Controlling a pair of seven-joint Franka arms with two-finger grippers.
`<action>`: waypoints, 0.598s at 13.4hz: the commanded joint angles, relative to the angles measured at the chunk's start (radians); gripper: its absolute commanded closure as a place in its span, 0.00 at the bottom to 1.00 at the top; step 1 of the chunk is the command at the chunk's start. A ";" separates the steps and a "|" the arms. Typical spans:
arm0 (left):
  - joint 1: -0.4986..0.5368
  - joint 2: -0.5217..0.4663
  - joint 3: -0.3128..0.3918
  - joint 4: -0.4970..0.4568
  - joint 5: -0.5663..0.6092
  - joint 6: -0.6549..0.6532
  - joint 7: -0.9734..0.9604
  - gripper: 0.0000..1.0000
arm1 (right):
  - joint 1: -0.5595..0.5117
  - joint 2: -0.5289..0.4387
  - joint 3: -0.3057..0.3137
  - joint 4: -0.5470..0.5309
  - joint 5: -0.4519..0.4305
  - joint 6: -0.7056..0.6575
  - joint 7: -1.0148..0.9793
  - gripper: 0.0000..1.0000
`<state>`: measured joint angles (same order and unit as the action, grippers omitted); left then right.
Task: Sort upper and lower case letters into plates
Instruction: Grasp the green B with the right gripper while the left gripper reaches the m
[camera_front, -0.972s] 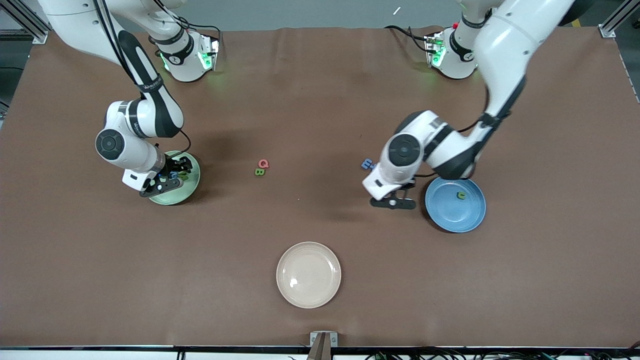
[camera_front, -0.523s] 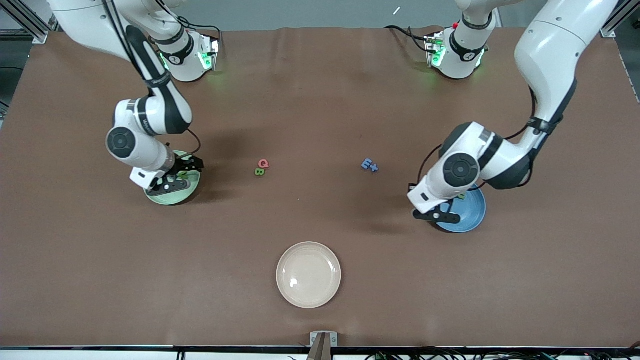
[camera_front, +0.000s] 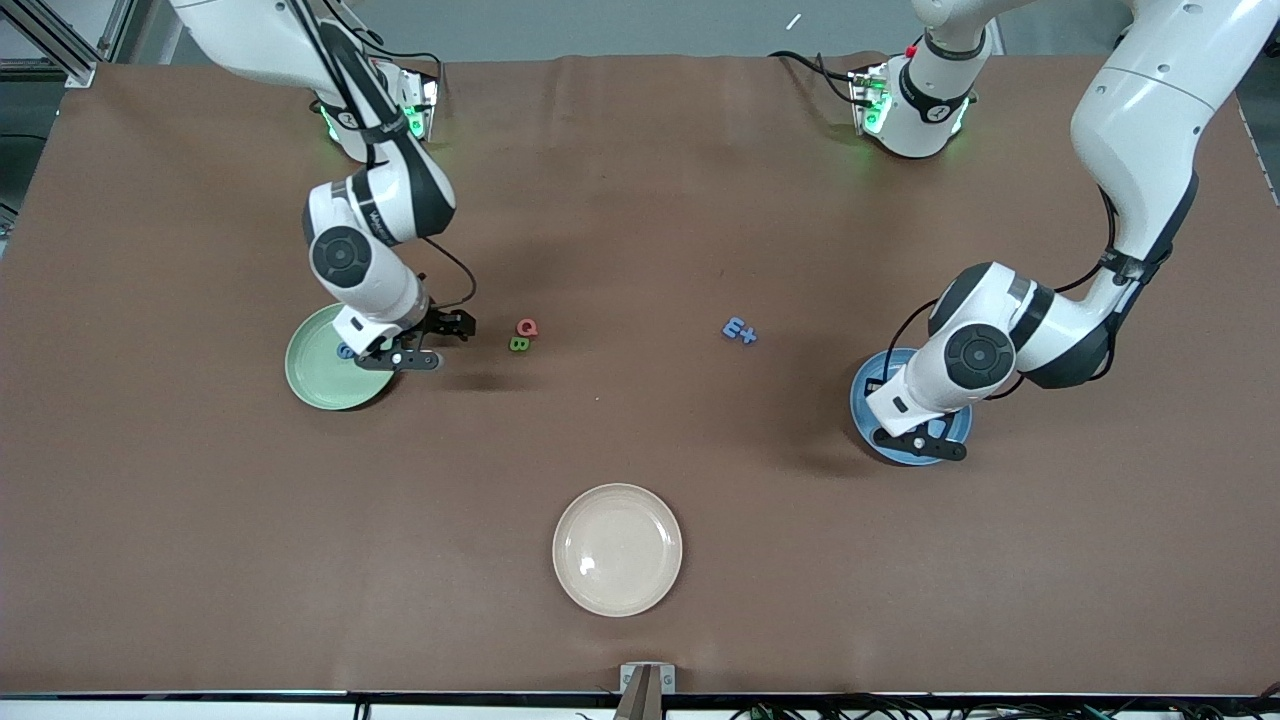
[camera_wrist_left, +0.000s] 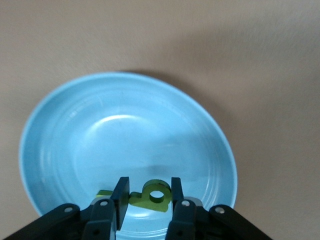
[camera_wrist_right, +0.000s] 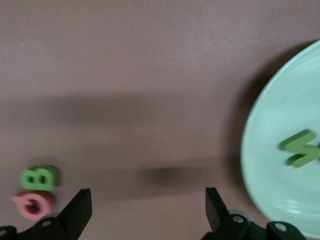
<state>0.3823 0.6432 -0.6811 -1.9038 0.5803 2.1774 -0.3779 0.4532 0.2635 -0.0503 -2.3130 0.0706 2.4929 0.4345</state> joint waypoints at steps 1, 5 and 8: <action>0.021 -0.011 -0.015 -0.070 0.024 0.027 0.001 0.75 | 0.077 0.025 -0.006 0.007 0.003 0.055 0.168 0.00; 0.029 -0.010 -0.017 -0.086 0.024 0.030 0.001 0.72 | 0.186 0.108 -0.006 0.076 0.006 0.087 0.375 0.00; 0.033 -0.013 -0.017 -0.084 0.024 0.028 0.004 0.37 | 0.217 0.134 -0.008 0.096 0.006 0.115 0.428 0.02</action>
<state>0.3946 0.6448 -0.6818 -1.9728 0.5846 2.1963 -0.3779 0.6547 0.3759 -0.0488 -2.2374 0.0713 2.5860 0.8258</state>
